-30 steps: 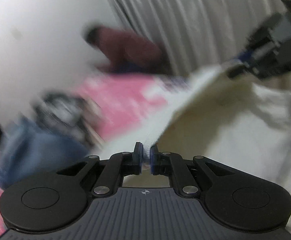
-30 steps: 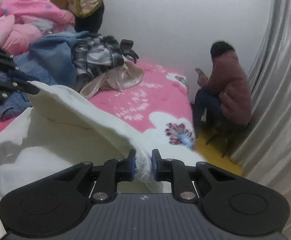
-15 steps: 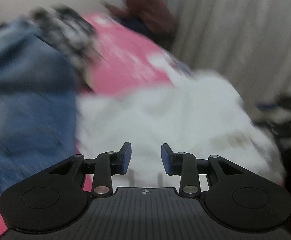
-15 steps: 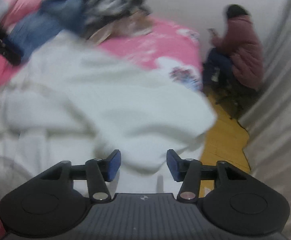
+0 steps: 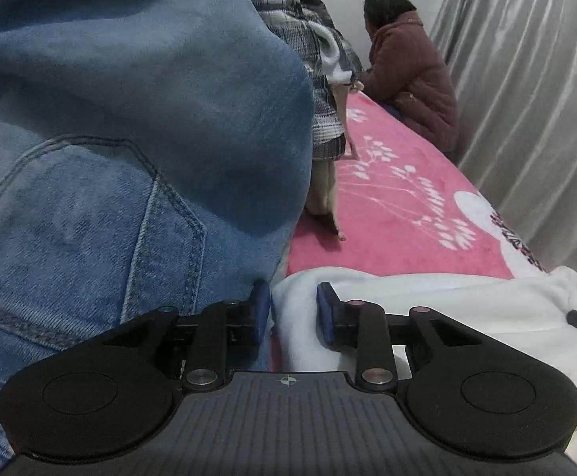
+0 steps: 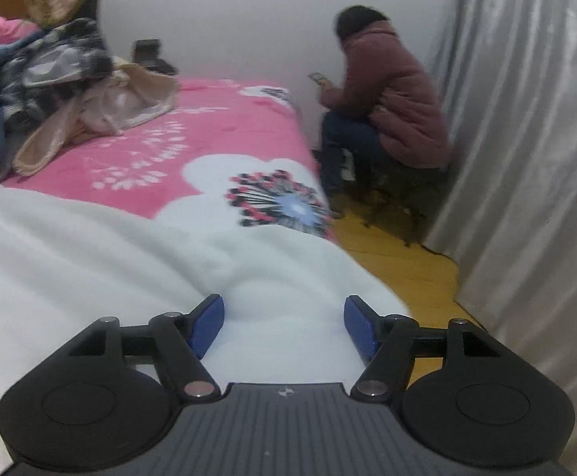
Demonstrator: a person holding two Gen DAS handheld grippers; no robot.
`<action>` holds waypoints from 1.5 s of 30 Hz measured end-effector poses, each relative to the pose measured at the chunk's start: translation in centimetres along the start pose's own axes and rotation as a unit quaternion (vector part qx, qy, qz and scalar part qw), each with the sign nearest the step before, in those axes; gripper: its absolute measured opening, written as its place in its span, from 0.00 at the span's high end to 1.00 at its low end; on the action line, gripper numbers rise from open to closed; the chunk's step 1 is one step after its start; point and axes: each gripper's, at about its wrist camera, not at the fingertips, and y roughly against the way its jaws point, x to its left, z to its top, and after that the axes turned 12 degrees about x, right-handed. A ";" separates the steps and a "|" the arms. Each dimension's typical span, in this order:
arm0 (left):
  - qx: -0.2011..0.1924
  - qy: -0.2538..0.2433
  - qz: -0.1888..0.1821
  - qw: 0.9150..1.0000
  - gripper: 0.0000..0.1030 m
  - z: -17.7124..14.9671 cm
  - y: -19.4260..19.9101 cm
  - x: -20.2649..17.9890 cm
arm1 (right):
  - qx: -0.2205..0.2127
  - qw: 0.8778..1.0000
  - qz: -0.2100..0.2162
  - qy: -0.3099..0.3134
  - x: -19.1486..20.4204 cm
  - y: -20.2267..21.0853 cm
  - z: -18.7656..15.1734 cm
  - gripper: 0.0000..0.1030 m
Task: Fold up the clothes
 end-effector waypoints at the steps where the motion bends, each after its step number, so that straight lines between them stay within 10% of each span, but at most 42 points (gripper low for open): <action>1: -0.003 0.028 0.004 1.000 0.70 0.0 0.9 -0.1 | 0.002 1.000 -0.010 0.004 -0.3 0.2 -0.2 0.29; 3: -0.047 0.033 0.044 0.997 0.69 -0.2 3.0 -1.3 | 0.011 1.000 -0.026 0.010 -1.1 1.0 -0.1 0.29; 6: -0.122 -0.088 0.086 0.985 0.68 -2.3 5.9 -5.5 | -0.007 0.999 -0.035 0.000 -1.0 3.4 0.6 0.29; 10: -0.017 -0.145 0.006 0.989 0.67 -5.3 3.5 -7.3 | -0.019 0.993 0.115 0.023 2.1 5.6 0.6 0.29; 21: -0.002 -0.135 0.034 0.990 0.70 -6.9 3.5 -6.1 | 0.045 0.998 -0.032 -0.007 -1.3 7.3 -4.8 0.27; 27: -0.002 -0.172 0.005 0.985 0.67 -6.2 4.8 -10.0 | -0.041 0.991 0.069 -0.103 -2.0 9.3 -4.8 0.26; 33: 0.044 -0.150 -0.050 0.986 0.65 -7.5 0.6 -12.4 | -0.041 0.988 0.143 -0.034 1.6 7.8 -4.6 0.25; 45: 0.032 -0.153 0.008 0.988 0.67 -7.0 1.8 -15.0 | -0.004 0.992 0.125 -0.015 2.1 6.2 -6.2 0.25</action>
